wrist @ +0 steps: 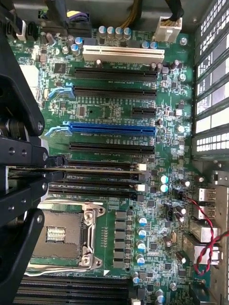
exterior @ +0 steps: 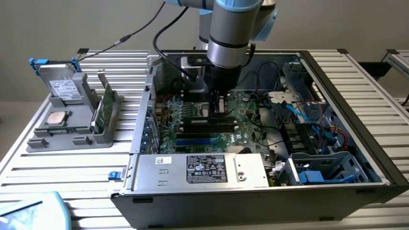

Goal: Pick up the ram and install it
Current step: 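Insert the ram into the slot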

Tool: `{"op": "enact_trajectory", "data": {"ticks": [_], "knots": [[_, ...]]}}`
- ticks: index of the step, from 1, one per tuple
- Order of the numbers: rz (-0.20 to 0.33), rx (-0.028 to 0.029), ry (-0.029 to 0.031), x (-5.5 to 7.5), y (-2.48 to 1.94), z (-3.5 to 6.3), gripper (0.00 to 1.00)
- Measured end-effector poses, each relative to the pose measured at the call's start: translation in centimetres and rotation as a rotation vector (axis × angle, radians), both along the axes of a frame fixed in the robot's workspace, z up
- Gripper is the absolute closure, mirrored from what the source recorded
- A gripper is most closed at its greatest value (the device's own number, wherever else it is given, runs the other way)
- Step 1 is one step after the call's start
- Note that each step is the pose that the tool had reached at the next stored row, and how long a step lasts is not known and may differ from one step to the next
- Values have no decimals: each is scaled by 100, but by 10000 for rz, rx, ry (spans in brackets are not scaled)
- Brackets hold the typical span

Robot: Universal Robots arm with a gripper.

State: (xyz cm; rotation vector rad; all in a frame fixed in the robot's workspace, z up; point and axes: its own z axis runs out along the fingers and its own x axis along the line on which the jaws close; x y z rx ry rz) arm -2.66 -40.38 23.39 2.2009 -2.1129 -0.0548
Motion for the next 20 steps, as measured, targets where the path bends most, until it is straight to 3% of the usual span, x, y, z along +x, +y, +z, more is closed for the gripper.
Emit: {"op": "enact_trajectory", "data": {"ticks": [8,20], "knots": [[0,-82,15,0,0,-37,86],[0,-116,102,28,0,-85,86]]}}
